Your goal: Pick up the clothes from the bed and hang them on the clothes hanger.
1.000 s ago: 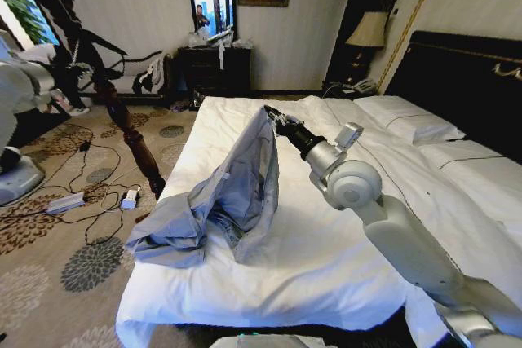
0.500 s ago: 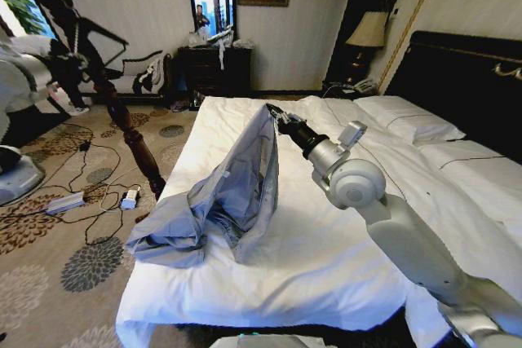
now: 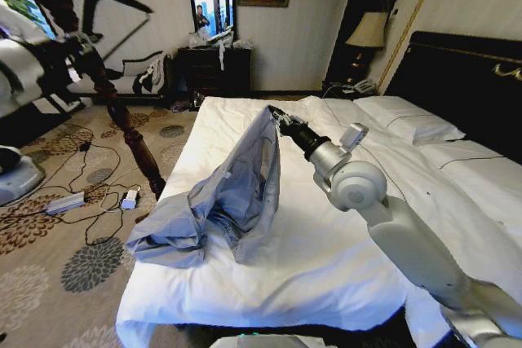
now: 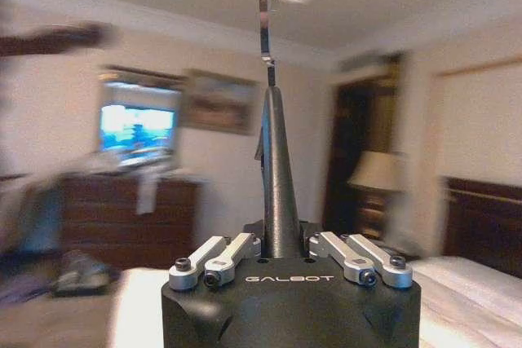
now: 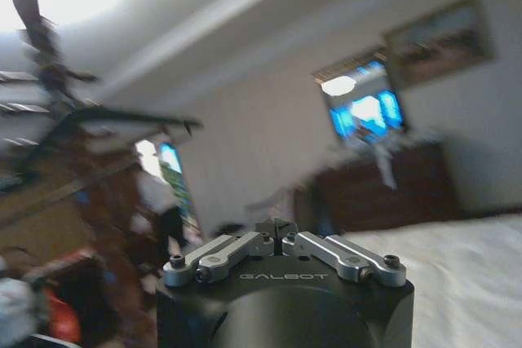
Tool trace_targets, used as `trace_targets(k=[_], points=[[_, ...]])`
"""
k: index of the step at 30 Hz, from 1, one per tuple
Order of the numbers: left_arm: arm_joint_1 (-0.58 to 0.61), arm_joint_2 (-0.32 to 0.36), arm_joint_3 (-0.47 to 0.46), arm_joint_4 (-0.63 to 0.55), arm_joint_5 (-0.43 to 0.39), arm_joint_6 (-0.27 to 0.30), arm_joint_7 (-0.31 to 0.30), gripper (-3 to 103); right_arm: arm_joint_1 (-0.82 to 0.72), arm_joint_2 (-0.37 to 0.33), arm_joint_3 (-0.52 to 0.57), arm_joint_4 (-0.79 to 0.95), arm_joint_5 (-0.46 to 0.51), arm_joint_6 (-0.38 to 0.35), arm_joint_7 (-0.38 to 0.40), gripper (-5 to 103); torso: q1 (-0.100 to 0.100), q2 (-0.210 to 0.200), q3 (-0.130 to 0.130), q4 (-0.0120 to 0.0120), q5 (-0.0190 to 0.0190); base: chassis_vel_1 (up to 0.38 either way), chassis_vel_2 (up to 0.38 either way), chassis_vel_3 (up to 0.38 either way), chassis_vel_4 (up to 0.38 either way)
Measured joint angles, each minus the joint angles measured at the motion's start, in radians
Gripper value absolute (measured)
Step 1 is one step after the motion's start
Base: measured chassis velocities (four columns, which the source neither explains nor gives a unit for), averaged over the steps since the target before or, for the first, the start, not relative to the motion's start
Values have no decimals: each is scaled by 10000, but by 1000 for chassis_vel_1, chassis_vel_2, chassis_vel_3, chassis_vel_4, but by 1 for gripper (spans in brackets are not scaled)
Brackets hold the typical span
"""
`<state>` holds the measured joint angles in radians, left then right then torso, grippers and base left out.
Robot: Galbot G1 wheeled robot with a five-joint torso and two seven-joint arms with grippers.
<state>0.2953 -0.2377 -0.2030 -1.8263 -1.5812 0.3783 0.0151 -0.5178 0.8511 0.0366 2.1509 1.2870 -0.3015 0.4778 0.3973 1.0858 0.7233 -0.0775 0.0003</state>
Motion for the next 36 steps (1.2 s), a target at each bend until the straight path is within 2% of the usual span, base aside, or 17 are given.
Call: trace_targets(k=[1, 2, 4, 6, 9, 11, 13, 17, 18, 20, 25, 27, 30, 34, 36], points=[[744, 53, -370, -591, -11, -175, 184, 19, -54, -65, 85, -22, 87, -134, 263, 0, -2, 0, 0, 3, 9, 0, 0, 0, 0], [1268, -12, -518, -1073, -119, -306, 263, 19, -149, -180, 247, -28, 177, -280, 535, 0, -3, 0, 0, 1, 0, 0, 0, 0, 0], [1489, -129, -556, -1307, -234, -358, 268, 19, -244, -303, 413, -6, 249, -397, 743, 0, -3, 0, 0, 0, -1, 0, 0, 0, 0], [1831, -516, -612, -1864, -701, -494, 228, 19, -463, -755, 828, 111, 541, -779, 1416, 0, 0, 0, 0, -14, -2, 0, 0, 0, 0], [1963, -599, -616, -2062, -859, -498, 227, 19, -492, -918, 931, 118, 648, -898, 1680, 0, 0, 0, 1, -14, -1, 0, 0, 0, 0], [2249, -715, -618, -2488, -1075, -503, 251, 19, -502, -1326, 1226, -44, 794, -1104, 2333, 0, -2, 0, 0, -1, 4, 0, 0, 0, 0], [2313, -756, -610, -2626, -1183, -502, 304, 19, -495, -1441, 1352, -155, 800, -1142, 2544, 0, -2, 0, 0, 2, -1, 0, 0, 0, 0], [2385, -916, -473, -3031, -1883, -112, 819, 19, -429, -1703, 1571, -642, 760, -1175, 3292, 0, 0, 0, 1, -5, 2, 0, 0, 0, 0], [2385, -916, -473, -3031, -1883, -112, 819, 19, -429, -1703, 1571, -642, 760, -1175, 3292, 0, 0, 0, 1, -5, 2, 0, 0, 0, 0], [2397, -983, -348, -3130, -2126, 234, 1087, 19, -397, -1783, 1615, -945, 756, -1194, 3501, 0, 0, 0, 1, -6, 2, 0, 0, 0, 0], [2773, -1047, -128, -3326, -1967, 783, 1542, 19, -245, -1793, 1641, -1611, 690, -1105, 3506, 0, 0, 0, 2, -1, -1, 0, 0, 0, 0], [3009, -1065, -78, -3409, -1770, 909, 1716, 19, -218, -1787, 1659, -1728, 639, -1062, 3425, 0, 1, 0, 1, -3, 0, 0, 0, 0, 0], [3721, -1121, 28, -3526, -883, 1056, 2219, 19, -182, -1803, 1717, -1808, 516, -968, 3149, 0, 0, -1, 2, -4, -4, 0, 0, 0, 0], [4259, -1150, 29, -3628, -495, 1120, 2405, 19, -126, -1833, 1718, -1792, 363, -849, 2962, 0, 0, 0, 1, -1, -5, 0, 0, 0, 0], [4610, -1176, 32, -3696, -197, 1109, 2442, 19, -29, -1814, 1682, -1777, 268, -571, 2662, 0, 0, 0, 1, -3, -3, 0, 0, 0, 0]])
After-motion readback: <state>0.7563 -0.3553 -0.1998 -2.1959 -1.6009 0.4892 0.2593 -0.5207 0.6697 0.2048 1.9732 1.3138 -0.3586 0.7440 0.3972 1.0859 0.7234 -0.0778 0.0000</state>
